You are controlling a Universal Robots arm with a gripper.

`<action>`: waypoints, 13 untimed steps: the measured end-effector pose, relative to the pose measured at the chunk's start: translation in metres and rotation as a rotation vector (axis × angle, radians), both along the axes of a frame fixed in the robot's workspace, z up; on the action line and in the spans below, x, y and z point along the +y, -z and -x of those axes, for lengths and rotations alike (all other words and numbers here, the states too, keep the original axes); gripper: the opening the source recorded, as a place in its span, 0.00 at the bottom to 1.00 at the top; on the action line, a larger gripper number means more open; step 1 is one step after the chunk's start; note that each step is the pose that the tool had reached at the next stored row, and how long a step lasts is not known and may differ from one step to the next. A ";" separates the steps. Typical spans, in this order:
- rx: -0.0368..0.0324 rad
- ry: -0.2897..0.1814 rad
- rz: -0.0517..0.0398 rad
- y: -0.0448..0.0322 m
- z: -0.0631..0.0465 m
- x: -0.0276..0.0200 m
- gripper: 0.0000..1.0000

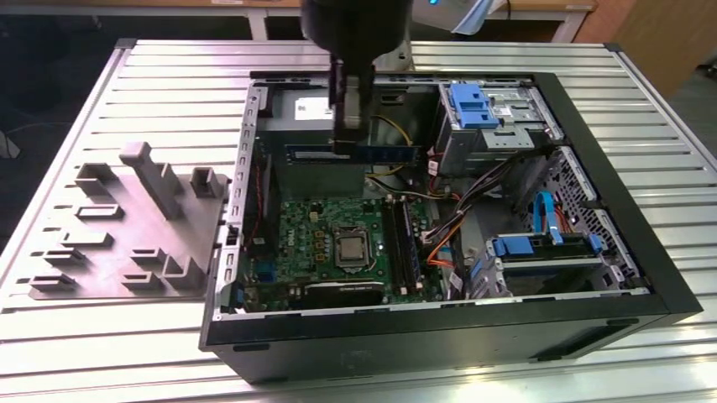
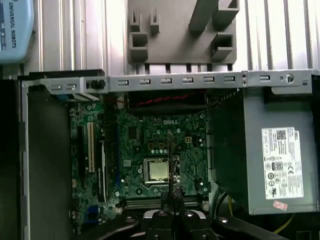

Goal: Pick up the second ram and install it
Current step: 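Pick up the second ram and move it above second insertion slot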

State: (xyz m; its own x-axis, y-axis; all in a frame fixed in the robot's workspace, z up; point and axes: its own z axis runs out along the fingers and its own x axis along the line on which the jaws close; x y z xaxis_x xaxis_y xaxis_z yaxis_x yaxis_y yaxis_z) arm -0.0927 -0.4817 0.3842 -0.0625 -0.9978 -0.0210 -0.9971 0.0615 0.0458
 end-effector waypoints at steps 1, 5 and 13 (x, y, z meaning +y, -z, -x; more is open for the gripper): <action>0.0000 0.000 0.0000 0.0000 -0.003 0.0000 0.11; 0.0001 0.000 0.0000 0.0000 -0.006 0.0000 0.11; 0.0001 0.000 0.0000 0.0079 -0.006 0.0000 0.11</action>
State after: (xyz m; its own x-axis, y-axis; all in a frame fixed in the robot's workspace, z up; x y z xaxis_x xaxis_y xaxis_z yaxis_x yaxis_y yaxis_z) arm -0.0863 -0.4817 0.3763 -0.0626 -0.9978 -0.0210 -0.9970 0.0616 0.0459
